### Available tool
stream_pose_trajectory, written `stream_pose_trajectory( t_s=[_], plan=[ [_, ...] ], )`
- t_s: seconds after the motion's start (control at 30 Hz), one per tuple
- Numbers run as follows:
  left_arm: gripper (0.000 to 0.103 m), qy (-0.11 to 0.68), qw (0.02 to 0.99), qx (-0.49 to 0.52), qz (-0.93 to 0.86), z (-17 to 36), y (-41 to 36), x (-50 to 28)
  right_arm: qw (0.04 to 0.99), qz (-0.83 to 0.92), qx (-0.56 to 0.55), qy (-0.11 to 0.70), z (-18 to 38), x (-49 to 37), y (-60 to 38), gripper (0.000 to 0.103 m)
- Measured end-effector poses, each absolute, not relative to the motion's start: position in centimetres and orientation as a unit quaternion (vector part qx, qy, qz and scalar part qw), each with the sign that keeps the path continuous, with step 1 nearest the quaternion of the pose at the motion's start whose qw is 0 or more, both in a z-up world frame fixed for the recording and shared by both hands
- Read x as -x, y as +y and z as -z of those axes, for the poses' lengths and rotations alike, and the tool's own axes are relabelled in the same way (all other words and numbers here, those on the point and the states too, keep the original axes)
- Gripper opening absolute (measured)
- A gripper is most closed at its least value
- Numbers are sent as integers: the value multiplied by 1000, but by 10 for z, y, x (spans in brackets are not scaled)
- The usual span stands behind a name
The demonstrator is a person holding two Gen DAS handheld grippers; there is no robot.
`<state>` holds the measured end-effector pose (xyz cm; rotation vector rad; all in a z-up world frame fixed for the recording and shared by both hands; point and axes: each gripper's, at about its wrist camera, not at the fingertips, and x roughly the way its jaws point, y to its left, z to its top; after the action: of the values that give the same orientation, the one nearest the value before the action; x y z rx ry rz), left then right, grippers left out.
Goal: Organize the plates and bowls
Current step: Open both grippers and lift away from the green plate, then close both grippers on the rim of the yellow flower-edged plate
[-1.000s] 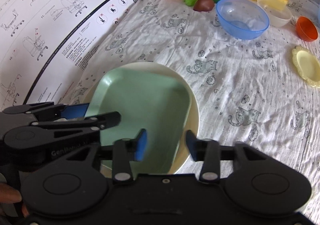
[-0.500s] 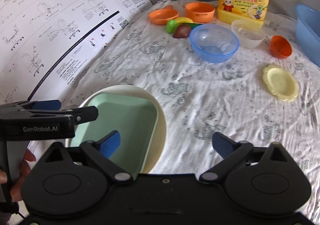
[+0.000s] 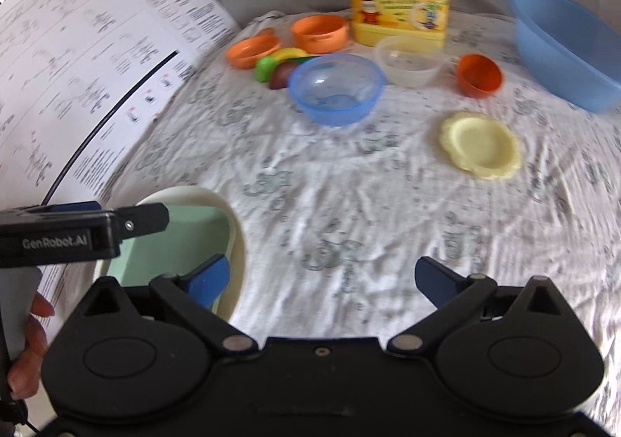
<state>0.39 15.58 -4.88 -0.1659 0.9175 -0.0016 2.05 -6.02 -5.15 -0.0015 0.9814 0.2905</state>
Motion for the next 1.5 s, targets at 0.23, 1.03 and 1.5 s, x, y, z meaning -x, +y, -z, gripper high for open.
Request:
stream_pose_trajectory(
  t_s=[0.23,1.03,1.5],
  plan=[
    [103,438,896,63,30,43,110,-28,878,-85,-49,469,59,-28,-111,103],
    [103,456,884,4,102,84,-48,-132,881,41,-202,427,84,-101,-269,102],
    [65,472,873,5,125,114,-85,-170,873,-32,-235,426,113,-154,-274,48]
  ],
)
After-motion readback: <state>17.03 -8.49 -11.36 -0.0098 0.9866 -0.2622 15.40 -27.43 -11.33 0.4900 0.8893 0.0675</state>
